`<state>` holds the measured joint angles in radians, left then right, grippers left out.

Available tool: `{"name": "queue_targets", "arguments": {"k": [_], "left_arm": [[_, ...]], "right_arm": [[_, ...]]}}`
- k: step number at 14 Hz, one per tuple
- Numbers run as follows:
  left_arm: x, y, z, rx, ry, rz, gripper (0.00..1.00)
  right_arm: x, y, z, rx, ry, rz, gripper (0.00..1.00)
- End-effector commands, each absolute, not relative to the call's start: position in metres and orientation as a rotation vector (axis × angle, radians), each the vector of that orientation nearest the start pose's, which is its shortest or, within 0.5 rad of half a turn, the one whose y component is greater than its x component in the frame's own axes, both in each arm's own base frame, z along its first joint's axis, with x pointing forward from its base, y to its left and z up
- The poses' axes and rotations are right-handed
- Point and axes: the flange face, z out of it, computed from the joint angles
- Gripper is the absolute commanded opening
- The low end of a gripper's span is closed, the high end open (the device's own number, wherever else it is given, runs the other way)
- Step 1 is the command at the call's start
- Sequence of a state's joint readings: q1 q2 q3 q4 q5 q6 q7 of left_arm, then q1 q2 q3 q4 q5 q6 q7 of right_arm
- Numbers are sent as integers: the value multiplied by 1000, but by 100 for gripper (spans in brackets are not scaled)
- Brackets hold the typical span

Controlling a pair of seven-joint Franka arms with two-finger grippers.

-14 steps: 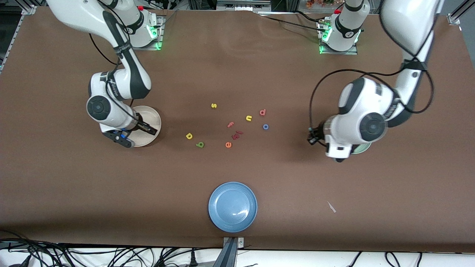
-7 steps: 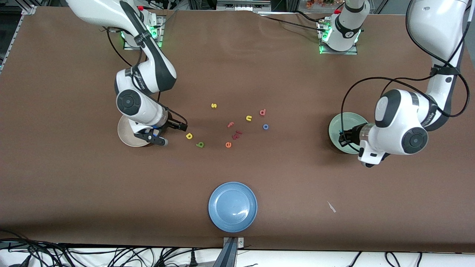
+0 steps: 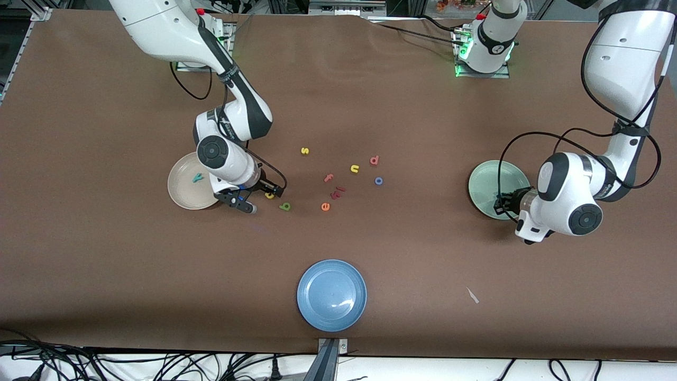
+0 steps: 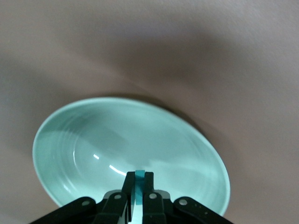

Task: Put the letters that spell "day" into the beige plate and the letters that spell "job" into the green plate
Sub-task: 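Drop the l on the green plate while the right gripper grasps yellow a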

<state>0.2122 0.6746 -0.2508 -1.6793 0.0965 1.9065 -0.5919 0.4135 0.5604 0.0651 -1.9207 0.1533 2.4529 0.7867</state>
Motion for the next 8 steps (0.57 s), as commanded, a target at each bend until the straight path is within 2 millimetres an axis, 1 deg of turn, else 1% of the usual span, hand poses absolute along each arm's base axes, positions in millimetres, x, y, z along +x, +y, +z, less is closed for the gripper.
{"name": "queue_targets", "arguments": {"k": [1, 2, 3, 4, 5, 6, 7, 8], "left_arm": [[634, -1, 202, -2931, -740, 616, 80], [636, -2, 209, -2937, -736, 603, 100], [638, -4, 213, -2939, -736, 596, 100], [639, -7, 225, -2946, -730, 571, 100], [641, -12, 240, -2951, -726, 542, 100], [642, -21, 260, -2965, -727, 517, 100], [642, -43, 276, -2992, -696, 493, 100], [642, -57, 286, -3000, -704, 476, 100]], "right_arm": [[560, 288, 186, -2958, 685, 120, 78], [560, 288, 184, -2954, 686, 110, 77], [561, 286, 181, -2958, 688, 111, 76], [561, 285, 180, -2959, 690, 112, 73], [561, 285, 180, -2958, 690, 110, 72], [561, 284, 177, -2959, 691, 112, 71], [561, 285, 172, -2955, 691, 99, 71], [562, 284, 171, -2954, 694, 91, 67]]}}
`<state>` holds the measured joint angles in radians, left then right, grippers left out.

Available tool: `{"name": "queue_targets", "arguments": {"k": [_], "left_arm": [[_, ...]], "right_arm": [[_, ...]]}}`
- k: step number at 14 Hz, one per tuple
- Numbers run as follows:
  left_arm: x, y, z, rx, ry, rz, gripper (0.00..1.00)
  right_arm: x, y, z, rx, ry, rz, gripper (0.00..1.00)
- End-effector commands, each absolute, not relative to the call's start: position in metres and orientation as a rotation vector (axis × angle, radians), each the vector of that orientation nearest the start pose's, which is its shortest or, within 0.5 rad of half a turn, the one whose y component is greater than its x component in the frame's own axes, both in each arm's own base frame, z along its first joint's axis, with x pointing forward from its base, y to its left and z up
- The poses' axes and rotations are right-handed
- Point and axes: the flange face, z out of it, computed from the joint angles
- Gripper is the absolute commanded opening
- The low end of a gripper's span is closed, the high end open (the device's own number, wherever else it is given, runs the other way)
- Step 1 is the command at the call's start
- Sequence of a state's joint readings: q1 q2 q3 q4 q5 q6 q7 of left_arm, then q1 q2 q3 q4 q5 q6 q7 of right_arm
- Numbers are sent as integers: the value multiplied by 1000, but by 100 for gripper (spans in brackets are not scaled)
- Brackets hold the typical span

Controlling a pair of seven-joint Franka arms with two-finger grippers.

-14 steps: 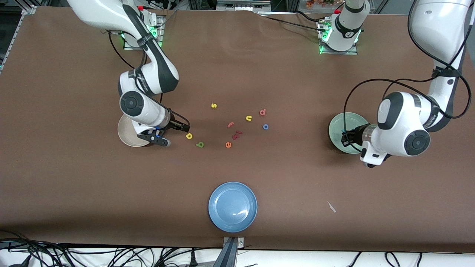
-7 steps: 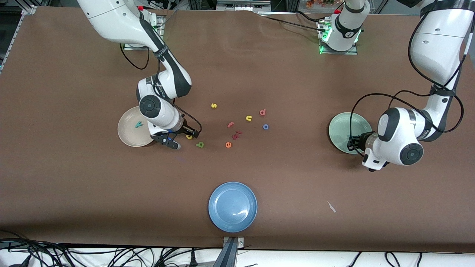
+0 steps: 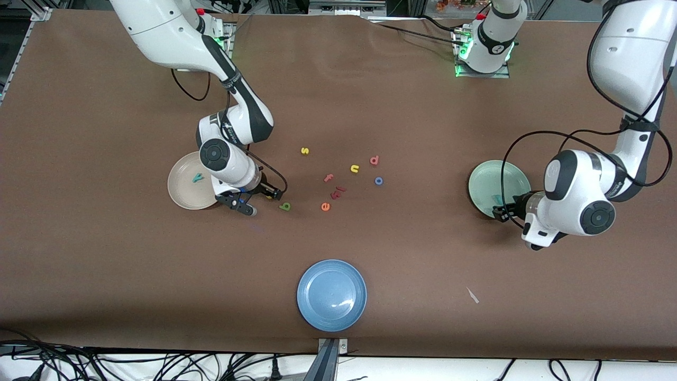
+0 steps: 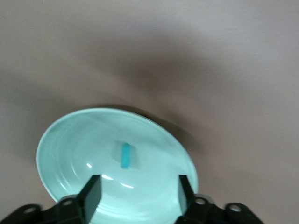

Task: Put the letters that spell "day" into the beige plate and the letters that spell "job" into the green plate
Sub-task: 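Drop the l on the green plate while the right gripper grasps yellow a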

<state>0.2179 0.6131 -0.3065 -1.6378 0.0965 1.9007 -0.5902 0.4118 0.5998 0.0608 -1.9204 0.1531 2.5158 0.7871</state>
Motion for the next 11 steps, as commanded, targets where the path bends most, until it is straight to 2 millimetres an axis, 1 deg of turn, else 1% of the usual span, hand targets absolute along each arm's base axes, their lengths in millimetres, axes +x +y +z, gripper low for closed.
{"name": "queue_targets", "arguments": {"k": [1, 2, 3, 4, 5, 6, 7, 8, 9, 10, 11], "left_arm": [[642, -75, 294, -3000, -737, 462, 100], [645, -94, 307, -3010, -773, 434, 100], [644, -110, 315, -3012, -805, 422, 100], [641, -132, 322, -3025, -802, 421, 100], [636, -153, 327, -3039, -782, 421, 100], [632, -168, 330, -3046, -779, 424, 100], [627, -188, 334, -3049, -779, 416, 100], [621, -210, 334, -3039, -796, 413, 100], [613, -231, 330, -3029, -797, 421, 100], [608, -248, 321, -3024, -815, 433, 100], [602, -264, 308, -3021, -841, 440, 100]], "right_arm": [[562, 284, 171, -2953, 694, 91, 60], [562, 284, 171, -2953, 692, 89, 51], [562, 284, 170, -2955, 690, 90, 41], [562, 284, 170, -2961, 678, 79, 33], [563, 283, 170, -2969, 668, 73, 28], [563, 283, 171, -2968, 665, 71, 24], [564, 282, 174, -2969, 660, 65, 22], [566, 282, 179, -2968, 647, 57, 20], [570, 281, 188, -2964, 642, 42, 20], [572, 278, 192, -2970, 649, 50, 20], [575, 271, 200, -2976, 654, 52, 20]]}}
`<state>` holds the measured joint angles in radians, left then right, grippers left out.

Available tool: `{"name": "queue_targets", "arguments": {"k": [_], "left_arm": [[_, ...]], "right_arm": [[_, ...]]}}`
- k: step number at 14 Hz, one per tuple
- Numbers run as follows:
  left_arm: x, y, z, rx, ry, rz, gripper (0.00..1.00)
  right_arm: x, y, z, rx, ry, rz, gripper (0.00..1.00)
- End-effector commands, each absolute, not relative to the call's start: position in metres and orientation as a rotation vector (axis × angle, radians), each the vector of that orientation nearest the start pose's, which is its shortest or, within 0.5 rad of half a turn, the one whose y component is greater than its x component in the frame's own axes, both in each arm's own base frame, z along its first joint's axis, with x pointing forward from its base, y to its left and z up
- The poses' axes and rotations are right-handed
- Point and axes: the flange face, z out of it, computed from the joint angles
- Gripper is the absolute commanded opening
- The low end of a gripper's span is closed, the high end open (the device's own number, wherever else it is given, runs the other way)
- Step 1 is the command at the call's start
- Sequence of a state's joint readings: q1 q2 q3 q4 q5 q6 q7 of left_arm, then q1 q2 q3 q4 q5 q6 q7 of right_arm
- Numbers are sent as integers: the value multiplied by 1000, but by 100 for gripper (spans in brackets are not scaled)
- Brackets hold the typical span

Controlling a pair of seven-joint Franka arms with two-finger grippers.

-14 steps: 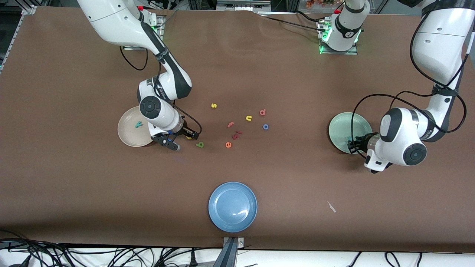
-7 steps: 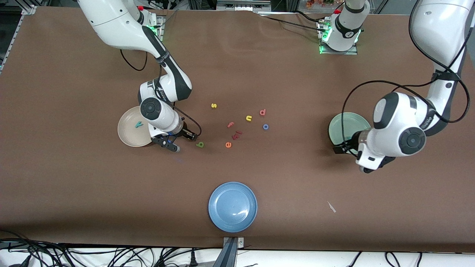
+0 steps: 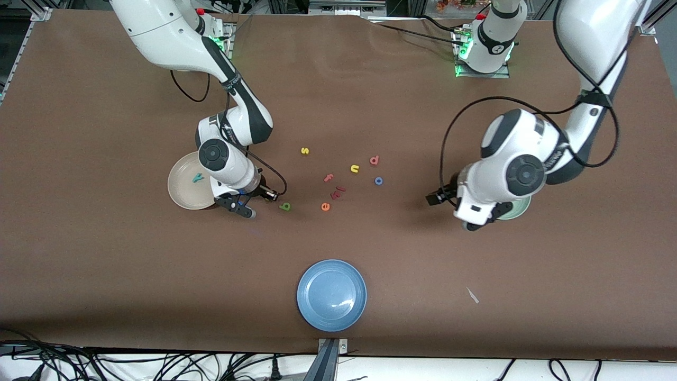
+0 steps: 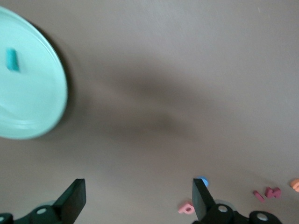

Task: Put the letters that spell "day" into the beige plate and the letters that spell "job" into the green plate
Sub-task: 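Carry the a to the beige plate while the left gripper reaches blue o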

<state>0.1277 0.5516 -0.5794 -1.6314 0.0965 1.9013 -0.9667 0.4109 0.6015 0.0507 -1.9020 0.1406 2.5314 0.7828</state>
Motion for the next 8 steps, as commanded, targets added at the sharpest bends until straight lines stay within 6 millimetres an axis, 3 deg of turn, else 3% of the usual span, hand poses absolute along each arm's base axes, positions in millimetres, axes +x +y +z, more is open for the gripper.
{"name": "queue_targets", "arguments": {"k": [1, 5, 8], "left_arm": [[595, -281, 292, -3014, -884, 446, 100], [566, -329, 246, -3011, -1026, 410, 100], [553, -353, 222, -3016, -1074, 378, 96]], "right_arm": [[580, 262, 209, -2994, 639, 48, 20], [591, 202, 248, -3100, 487, 141, 20], [579, 151, 259, -3141, 385, 269, 20]]}}
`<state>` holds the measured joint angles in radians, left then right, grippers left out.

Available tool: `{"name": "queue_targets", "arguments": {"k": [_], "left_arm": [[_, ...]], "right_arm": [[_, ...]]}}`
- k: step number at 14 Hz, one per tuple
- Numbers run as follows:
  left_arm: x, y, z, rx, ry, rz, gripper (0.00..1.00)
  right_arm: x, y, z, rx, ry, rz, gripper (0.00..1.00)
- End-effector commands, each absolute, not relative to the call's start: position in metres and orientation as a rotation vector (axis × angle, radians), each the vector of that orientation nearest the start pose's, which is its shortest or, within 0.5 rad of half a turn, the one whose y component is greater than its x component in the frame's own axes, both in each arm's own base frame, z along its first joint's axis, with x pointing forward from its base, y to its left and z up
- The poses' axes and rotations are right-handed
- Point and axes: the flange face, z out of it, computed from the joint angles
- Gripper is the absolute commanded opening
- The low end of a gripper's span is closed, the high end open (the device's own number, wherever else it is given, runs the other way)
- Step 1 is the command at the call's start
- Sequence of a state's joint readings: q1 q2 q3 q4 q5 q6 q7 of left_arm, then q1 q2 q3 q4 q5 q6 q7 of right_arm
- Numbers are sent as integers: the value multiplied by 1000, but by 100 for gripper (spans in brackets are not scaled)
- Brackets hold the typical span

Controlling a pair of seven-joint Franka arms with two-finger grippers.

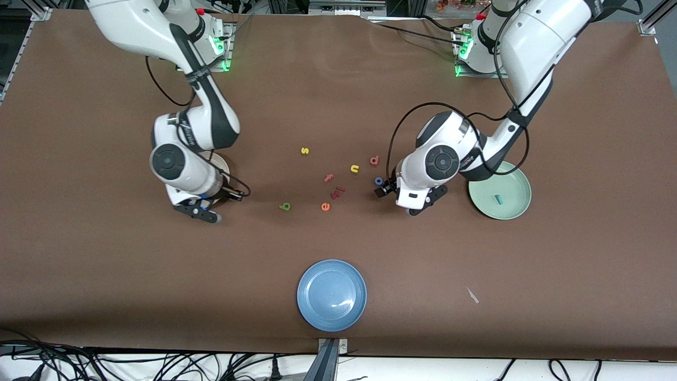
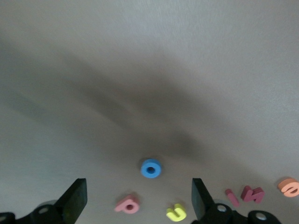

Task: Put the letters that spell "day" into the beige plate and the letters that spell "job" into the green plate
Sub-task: 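Carry the a to the beige plate while the left gripper reaches blue o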

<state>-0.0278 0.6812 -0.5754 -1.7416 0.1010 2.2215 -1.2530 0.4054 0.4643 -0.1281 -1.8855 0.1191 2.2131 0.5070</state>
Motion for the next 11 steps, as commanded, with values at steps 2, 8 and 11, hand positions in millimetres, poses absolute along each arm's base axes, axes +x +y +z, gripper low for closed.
{"name": "queue_targets", "arguments": {"k": [2, 8, 11], "left_arm": [[544, -361, 208, -2981, -1044, 303, 96], [519, -372, 181, -3017, -1079, 296, 79], [517, -371, 176, -3018, -1083, 300, 75]], "right_arm": [[552, 127, 242, -3143, 383, 298, 20], [506, 102, 200, -3146, 443, 329, 59], [510, 105, 208, -3141, 443, 321, 100]]}}
